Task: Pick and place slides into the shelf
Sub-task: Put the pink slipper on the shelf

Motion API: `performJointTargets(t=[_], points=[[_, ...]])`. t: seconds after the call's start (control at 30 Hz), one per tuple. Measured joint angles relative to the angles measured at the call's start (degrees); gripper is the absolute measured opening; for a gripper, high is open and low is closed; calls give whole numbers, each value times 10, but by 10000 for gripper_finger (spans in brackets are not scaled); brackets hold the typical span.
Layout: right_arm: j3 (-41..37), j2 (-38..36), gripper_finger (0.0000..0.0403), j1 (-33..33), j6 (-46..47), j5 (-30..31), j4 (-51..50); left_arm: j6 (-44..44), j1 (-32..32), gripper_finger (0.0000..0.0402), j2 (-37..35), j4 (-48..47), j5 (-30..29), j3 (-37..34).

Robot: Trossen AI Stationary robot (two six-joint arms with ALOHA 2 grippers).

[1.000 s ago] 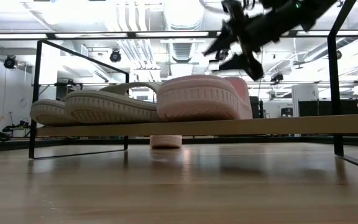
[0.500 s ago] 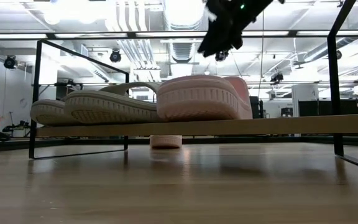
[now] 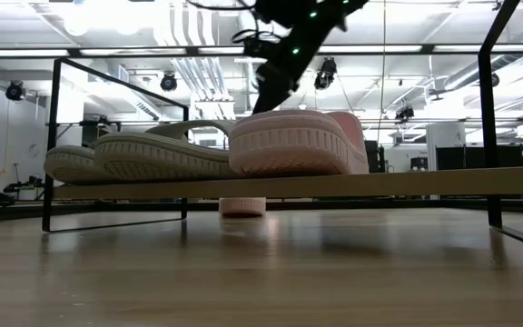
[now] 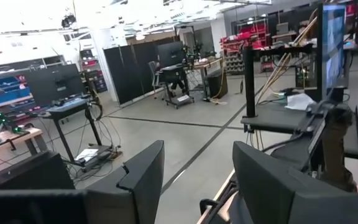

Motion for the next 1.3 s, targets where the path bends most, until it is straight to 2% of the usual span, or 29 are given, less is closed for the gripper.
performJointTargets(t=[0.27, 0.5, 0.67, 0.87, 1.0, 1.3], points=[[105, 90, 199, 1, -117, 0, -51, -3, 0, 176, -19, -21, 7, -1], [204, 175, 199, -4, -95, 0, -114, -61, 0, 176, -46, -72, 12, -1], [291, 235, 199, -10, -89, 27, -149, -118, 0, 176, -64, -133, 68, -1], [382, 291, 199, -18, -83, 31, -205, -150, -1, 176, -82, -154, 153, -3], [410, 313, 199, -29, -53, 30, -233, -179, -1, 176, -95, -173, 201, -3], [400, 317, 199, -49, -18, 2, -228, -181, 0, 176, -127, -207, 225, -6]])
